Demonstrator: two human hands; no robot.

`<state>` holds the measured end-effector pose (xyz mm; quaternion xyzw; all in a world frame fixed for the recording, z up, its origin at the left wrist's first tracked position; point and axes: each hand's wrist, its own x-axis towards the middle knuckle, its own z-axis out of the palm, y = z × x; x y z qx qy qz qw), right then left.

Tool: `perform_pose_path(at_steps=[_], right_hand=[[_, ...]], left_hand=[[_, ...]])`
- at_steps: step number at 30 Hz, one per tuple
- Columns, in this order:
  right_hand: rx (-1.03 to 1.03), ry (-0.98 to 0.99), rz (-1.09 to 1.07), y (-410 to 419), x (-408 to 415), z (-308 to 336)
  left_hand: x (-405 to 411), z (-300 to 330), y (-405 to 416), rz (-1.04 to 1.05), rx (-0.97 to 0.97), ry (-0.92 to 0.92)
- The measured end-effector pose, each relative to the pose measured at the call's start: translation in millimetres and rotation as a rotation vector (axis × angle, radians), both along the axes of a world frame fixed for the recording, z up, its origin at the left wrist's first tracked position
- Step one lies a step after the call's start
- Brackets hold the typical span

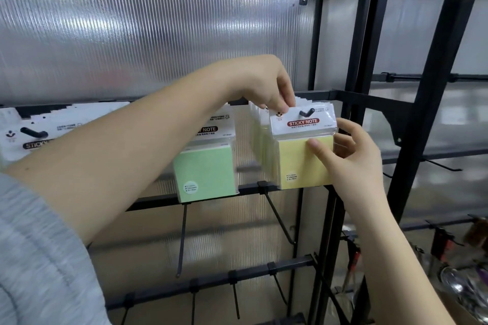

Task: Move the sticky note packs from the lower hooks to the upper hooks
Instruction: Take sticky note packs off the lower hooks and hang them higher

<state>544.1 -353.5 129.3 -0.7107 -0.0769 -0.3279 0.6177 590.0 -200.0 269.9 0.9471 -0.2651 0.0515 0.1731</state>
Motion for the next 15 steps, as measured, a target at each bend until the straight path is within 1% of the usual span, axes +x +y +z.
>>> perform_pose_path(at_steps=[7,11,13,15], right_hand=[[0.050,0.007,0.011,-1,-12,-4],[0.078,0.006,0.011,0,-17,-6],[0.091,0.013,0.005,2,-17,-8],[0.104,0.014,-0.007,3,-16,-9]], left_hand=[[-2,-1,6,-0.076,-0.118,0.127],[-5,1,7,-0.101,-0.133,0.163],[-4,2,7,-0.077,-0.168,0.162],[2,2,7,-0.014,-0.188,0.098]])
